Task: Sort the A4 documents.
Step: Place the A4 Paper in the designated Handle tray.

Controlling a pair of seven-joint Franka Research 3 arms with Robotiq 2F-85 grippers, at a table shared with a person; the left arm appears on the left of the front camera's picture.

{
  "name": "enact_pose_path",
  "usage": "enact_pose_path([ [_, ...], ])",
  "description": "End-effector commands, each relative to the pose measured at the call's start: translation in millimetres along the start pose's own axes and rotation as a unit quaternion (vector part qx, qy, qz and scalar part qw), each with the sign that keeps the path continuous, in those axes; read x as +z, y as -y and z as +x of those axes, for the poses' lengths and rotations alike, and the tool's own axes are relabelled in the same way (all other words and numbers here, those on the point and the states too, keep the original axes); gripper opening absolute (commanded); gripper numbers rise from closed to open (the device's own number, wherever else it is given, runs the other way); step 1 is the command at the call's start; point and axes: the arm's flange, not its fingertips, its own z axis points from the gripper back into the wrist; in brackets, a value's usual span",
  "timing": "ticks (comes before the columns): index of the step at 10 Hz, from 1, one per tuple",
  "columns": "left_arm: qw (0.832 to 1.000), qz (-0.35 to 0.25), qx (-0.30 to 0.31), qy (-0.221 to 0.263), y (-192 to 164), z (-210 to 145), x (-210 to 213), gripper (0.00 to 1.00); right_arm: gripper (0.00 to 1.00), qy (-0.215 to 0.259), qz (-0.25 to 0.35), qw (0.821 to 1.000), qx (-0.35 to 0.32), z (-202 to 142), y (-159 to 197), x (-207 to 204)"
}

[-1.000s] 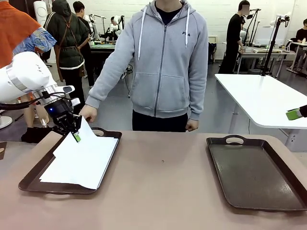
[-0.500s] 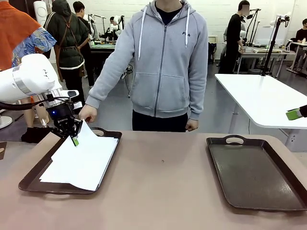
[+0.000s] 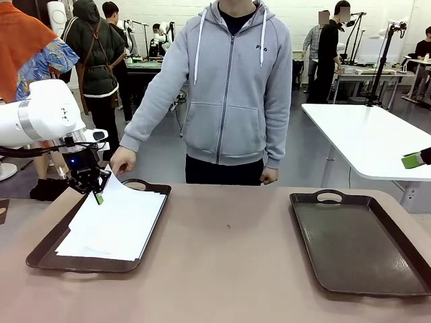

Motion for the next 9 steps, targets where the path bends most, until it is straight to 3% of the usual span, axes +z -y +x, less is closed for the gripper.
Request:
enact_pose_path([
  [1,1.000,0.019,0.018,-0.002,-2.7,-3.1,-6.2,0.01,1.00,0.002,0.008,1.000,-0.001,-0.7,0.7,-2.0],
  [3,1.000,0.021,0.016,-0.009,-3.7,-2.5,-7.2,0.01,1.00,0.002,0.008,1.000,-0.001,-0.7,0.7,-2.0],
  [9,1.000,0.024,0.010,-0.004,-3.4,1.8,-2.5,0.61,1.00,0.002,0.008,1.000,-0.001,-0.7,0.7,-2.0],
])
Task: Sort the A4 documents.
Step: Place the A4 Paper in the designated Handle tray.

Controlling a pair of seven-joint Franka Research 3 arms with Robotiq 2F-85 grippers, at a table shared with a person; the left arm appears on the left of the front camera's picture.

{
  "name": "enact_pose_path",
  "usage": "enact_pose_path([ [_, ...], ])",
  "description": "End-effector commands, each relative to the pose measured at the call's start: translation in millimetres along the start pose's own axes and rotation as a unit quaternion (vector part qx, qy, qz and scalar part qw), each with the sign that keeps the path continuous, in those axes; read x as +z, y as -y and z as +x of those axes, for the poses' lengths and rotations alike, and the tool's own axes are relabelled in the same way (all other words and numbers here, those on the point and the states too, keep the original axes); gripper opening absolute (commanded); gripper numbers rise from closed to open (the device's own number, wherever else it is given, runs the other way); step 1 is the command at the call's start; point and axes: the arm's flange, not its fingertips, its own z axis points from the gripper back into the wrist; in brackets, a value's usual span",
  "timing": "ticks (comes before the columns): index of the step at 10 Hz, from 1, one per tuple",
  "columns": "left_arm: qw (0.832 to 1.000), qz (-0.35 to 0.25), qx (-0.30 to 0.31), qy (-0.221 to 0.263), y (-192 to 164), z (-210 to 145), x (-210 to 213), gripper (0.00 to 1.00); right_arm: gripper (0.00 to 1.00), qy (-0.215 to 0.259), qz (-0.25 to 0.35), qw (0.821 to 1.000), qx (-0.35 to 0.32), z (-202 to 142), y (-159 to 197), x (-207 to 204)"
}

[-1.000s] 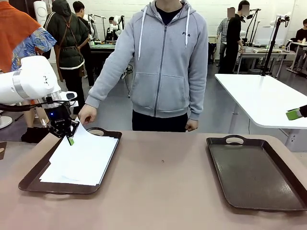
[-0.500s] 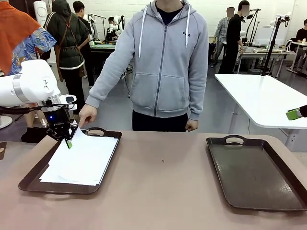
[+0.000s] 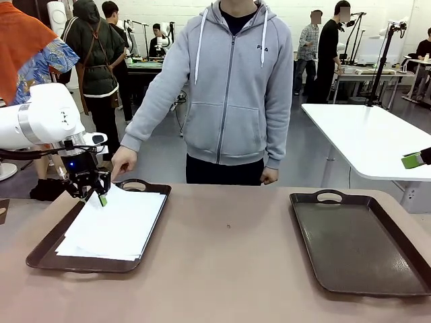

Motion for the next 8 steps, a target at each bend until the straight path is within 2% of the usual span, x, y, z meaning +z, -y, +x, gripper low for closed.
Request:
enact_pose_path([
  [1,1.000,0.021,0.012,0.003,-2.6,3.7,2.9,0.69,1.00,0.002,0.008,1.000,-0.001,-0.7,0.7,-2.0],
  [4,0.999,0.033,0.020,0.006,-5.1,1.8,5.3,1.00,1.00,0.002,0.008,1.000,-0.001,-0.7,0.7,-2.0],
  [7,0.999,0.037,0.021,0.005,-4.4,1.2,5.6,1.00,1.00,0.002,0.008,1.000,-0.001,-0.7,0.7,-2.0],
  [8,1.000,0.018,0.017,0.014,-3.5,1.9,5.7,1.00,1.00,0.002,0.008,1.000,-0.001,-0.7,0.7,-2.0],
])
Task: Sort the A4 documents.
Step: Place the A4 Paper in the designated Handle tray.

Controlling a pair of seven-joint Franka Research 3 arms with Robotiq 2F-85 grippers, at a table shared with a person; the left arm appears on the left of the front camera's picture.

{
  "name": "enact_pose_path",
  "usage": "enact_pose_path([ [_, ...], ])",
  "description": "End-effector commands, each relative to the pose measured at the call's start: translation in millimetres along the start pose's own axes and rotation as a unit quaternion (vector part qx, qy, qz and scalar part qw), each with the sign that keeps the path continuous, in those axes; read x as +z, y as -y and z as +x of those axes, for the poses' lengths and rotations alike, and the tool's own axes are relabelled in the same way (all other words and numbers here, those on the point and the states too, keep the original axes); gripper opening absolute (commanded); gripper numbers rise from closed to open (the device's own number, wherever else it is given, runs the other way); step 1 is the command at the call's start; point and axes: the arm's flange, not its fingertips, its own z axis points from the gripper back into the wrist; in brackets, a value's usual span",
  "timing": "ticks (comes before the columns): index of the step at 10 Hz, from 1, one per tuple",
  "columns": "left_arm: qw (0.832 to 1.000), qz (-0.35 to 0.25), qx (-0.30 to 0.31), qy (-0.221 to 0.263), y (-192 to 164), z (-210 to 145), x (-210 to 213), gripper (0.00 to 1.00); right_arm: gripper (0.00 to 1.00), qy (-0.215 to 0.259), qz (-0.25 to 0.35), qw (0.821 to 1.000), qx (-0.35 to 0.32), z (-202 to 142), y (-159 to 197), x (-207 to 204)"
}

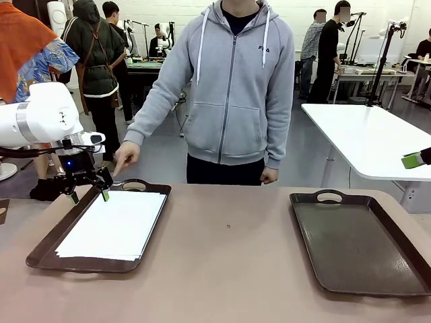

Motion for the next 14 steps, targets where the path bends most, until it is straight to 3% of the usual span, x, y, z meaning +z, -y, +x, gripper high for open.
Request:
enact_pose_path([
  [1,0.999,-0.040,0.008,0.033,4.0,1.3,2.8,1.00,1.00,0.002,0.008,1.000,-0.001,-0.7,0.7,-2.0],
  [2,1.000,0.000,0.000,0.000,0.0,0.0,0.0,1.00,1.00,0.002,0.008,1.000,-0.001,-0.7,0.7,-2.0],
  [14,1.000,0.000,0.000,0.000,0.0,0.0,0.0,1.00,1.00,0.002,0.008,1.000,-0.001,-0.7,0.7,-2.0],
])
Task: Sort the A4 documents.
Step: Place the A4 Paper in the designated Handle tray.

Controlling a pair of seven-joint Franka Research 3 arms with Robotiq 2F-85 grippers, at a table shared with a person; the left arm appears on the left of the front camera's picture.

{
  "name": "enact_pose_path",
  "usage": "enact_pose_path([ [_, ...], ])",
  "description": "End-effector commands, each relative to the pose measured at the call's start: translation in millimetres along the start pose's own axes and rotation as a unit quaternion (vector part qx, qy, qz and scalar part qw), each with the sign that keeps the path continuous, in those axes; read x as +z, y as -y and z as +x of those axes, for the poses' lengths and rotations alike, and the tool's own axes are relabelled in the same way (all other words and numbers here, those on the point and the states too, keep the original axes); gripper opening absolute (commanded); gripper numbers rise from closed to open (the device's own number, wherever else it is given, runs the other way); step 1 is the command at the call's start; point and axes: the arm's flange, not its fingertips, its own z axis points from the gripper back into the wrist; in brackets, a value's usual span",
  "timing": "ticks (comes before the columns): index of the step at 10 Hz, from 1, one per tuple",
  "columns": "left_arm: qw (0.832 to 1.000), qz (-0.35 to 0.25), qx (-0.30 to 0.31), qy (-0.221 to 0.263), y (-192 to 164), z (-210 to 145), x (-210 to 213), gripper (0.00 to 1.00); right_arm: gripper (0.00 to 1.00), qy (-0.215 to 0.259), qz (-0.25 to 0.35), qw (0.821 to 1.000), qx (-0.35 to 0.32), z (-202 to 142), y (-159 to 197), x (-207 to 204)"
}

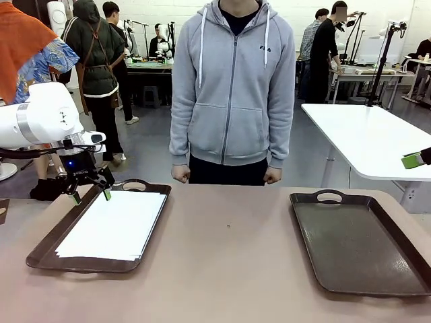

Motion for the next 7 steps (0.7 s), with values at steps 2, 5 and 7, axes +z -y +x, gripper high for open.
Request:
enact_pose_path([
  [2,1.000,0.010,-0.004,-0.005,-1.9,-0.6,0.7,1.00,1.00,0.002,0.008,1.000,-0.001,-0.7,0.7,-2.0],
  [5,1.000,0.010,-0.004,-0.005,-1.9,-0.6,0.7,1.00,1.00,0.002,0.008,1.000,-0.001,-0.7,0.7,-2.0],
  [7,1.000,0.010,-0.004,-0.005,-1.9,-0.6,0.7,1.00,1.00,0.002,0.008,1.000,-0.001,-0.7,0.7,-2.0],
])
